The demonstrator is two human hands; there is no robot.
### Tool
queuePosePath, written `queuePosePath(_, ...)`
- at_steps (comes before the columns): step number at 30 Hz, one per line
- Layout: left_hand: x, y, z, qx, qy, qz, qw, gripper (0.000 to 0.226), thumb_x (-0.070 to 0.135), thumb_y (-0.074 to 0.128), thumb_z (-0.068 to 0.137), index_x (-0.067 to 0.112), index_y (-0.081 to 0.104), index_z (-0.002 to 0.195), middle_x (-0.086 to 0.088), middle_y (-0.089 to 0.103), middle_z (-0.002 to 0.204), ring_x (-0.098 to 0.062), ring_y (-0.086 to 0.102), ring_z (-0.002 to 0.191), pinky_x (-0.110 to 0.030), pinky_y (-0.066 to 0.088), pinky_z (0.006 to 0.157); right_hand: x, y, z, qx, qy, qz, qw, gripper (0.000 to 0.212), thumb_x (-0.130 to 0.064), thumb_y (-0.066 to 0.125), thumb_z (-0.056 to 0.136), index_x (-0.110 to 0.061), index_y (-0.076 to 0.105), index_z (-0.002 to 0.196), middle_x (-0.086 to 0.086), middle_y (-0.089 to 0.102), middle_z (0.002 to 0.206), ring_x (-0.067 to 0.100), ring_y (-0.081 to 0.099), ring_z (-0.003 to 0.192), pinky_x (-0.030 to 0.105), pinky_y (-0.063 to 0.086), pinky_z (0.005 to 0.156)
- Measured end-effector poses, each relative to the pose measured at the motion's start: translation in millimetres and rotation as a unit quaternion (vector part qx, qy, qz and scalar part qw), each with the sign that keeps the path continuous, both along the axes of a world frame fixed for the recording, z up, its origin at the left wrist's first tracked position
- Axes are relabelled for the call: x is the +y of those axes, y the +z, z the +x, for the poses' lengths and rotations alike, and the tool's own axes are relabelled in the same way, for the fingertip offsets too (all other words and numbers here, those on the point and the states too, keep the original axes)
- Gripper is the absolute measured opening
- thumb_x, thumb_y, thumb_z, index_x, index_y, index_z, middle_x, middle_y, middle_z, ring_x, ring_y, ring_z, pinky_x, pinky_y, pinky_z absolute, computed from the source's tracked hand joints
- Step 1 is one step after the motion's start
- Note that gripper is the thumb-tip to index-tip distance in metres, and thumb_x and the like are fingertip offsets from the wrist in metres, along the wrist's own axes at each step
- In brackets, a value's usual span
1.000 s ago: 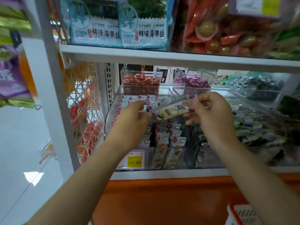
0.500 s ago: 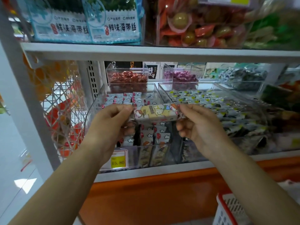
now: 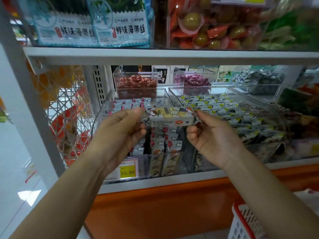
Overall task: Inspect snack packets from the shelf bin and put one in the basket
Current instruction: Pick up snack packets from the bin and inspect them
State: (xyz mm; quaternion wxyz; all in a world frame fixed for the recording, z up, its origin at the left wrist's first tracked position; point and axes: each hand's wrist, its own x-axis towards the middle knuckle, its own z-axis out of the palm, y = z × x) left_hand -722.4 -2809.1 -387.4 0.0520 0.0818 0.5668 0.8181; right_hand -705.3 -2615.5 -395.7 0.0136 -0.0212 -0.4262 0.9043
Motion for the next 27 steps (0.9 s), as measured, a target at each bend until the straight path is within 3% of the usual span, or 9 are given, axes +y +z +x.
queuePosePath(4, 0.0, -1.8, -0.6, 0.05, 0.017, -0.106, 0.993, 0.051, 0.019, 0.067, 0.062, 0.005, 0.06, 0.111, -0.004, 0.053, 0.085, -0.005, 0.063, 0.068, -0.015, 0.052, 0.068, 0.1, -0.7, 0.2, 0.021, 0.0, 0.007, 1.0, 0.017, -0.013, 0.05, 0.093, -0.006, 0.059, 0.08, 0.01, 0.057, 0.07, 0.011, 0.054, 0.045, 0.019, 0.045, 0.039)
queuePosePath(7, 0.1, -1.2, 0.1, 0.051, 0.012, -0.081, 0.995, 0.036, 0.021, 0.065, 0.068, 0.004, 0.062, 0.1, -0.006, 0.061, 0.087, -0.006, 0.064, 0.07, -0.015, 0.052, 0.067, -0.4, -2.0, -0.1, 0.047, 0.008, 0.045, 0.998, 0.009, -0.015, 0.056, 0.087, -0.006, 0.06, 0.086, 0.012, 0.057, 0.074, 0.012, 0.056, 0.047, 0.021, 0.047, 0.041)
queuePosePath(10, -0.2, -0.8, -0.6, 0.046, 0.0, -0.049, 0.998, 0.017, 0.021, 0.061, 0.075, 0.006, 0.061, 0.084, -0.002, 0.068, 0.079, -0.007, 0.064, 0.069, -0.015, 0.053, 0.067, 0.7, -2.0, 0.8, 0.078, 0.027, 0.08, 0.993, 0.025, -0.018, 0.065, 0.073, -0.003, 0.064, 0.092, 0.011, 0.065, 0.074, 0.013, 0.063, 0.055, 0.022, 0.053, 0.049)
queuePosePath(12, -0.6, -0.9, -0.6, 0.044, 0.003, -0.029, 0.999, 0.01, 0.017, 0.058, 0.083, 0.007, 0.06, 0.08, 0.001, 0.071, 0.074, -0.006, 0.065, 0.067, -0.015, 0.053, 0.066, 0.7, -2.9, 0.9, 0.09, 0.018, 0.111, 0.99, 0.023, -0.014, 0.068, 0.066, -0.005, 0.07, 0.086, 0.01, 0.069, 0.073, 0.015, 0.065, 0.058, 0.023, 0.055, 0.054)
queuePosePath(16, 0.5, -0.8, 0.5, 0.031, 0.002, -0.004, 0.999, 0.013, 0.014, 0.054, 0.089, 0.004, 0.06, 0.085, -0.005, 0.073, 0.082, -0.009, 0.068, 0.072, -0.017, 0.054, 0.068, -2.8, -4.0, 1.4, 0.087, -0.026, 0.127, 0.988, 0.01, -0.016, 0.067, 0.067, -0.007, 0.068, 0.073, 0.01, 0.07, 0.07, 0.016, 0.065, 0.057, 0.025, 0.055, 0.053)
queuePosePath(20, 0.5, -2.4, 0.0, 0.04, -0.002, -0.026, 0.999, 0.025, 0.008, 0.055, 0.086, -0.005, 0.059, 0.107, -0.016, 0.07, 0.101, -0.016, 0.069, 0.083, -0.019, 0.055, 0.071, -2.8, -3.8, 3.3, 0.087, -0.08, 0.159, 0.98, 0.012, -0.016, 0.063, 0.08, -0.006, 0.061, 0.074, 0.006, 0.069, 0.066, 0.013, 0.063, 0.052, 0.023, 0.053, 0.048)
queuePosePath(27, 1.0, -2.5, 0.1, 0.072, 0.015, -0.064, 0.995, 0.029, 0.002, 0.057, 0.082, 0.006, 0.062, 0.11, -0.02, 0.065, 0.095, -0.019, 0.07, 0.076, -0.021, 0.056, 0.068, -1.1, -2.3, 5.2, 0.055, -0.106, 0.159, 0.98, 0.033, -0.016, 0.062, 0.085, -0.018, 0.066, 0.052, 0.009, 0.07, 0.066, 0.013, 0.061, 0.047, 0.02, 0.049, 0.042)
